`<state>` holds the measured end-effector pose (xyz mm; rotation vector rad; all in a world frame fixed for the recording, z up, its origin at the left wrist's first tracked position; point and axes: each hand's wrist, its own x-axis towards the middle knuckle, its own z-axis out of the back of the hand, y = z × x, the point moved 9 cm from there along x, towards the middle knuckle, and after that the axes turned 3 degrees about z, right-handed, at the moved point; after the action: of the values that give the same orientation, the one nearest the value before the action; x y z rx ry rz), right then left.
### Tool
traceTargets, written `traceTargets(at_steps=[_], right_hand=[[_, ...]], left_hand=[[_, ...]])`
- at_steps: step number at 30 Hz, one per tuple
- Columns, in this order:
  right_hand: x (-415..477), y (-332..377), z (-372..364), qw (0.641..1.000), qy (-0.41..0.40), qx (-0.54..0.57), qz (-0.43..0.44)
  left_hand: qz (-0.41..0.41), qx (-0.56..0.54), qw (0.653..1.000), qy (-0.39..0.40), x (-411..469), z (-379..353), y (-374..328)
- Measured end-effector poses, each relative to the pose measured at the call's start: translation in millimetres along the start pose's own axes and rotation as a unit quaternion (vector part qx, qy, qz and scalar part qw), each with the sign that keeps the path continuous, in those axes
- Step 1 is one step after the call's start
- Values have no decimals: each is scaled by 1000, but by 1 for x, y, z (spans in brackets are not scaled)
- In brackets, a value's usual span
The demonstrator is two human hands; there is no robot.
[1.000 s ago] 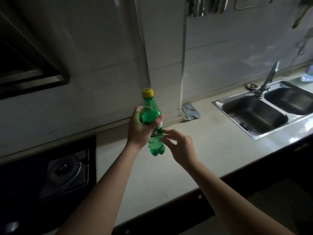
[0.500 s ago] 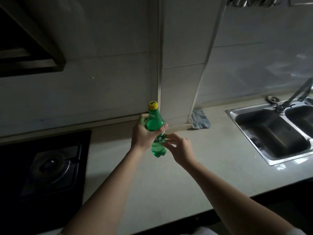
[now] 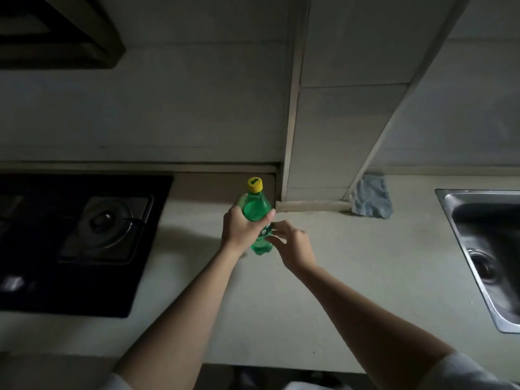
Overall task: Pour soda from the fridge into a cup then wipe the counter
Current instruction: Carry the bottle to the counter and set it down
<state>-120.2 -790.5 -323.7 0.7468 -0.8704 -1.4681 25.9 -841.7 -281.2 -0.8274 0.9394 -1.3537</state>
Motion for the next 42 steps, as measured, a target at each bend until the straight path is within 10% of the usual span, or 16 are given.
traceTargets(at_steps=[42], right_hand=[[-29,22,-51,973,108,-205,-14]], left_hand=[[52,57,993,91,-20,12,58]])
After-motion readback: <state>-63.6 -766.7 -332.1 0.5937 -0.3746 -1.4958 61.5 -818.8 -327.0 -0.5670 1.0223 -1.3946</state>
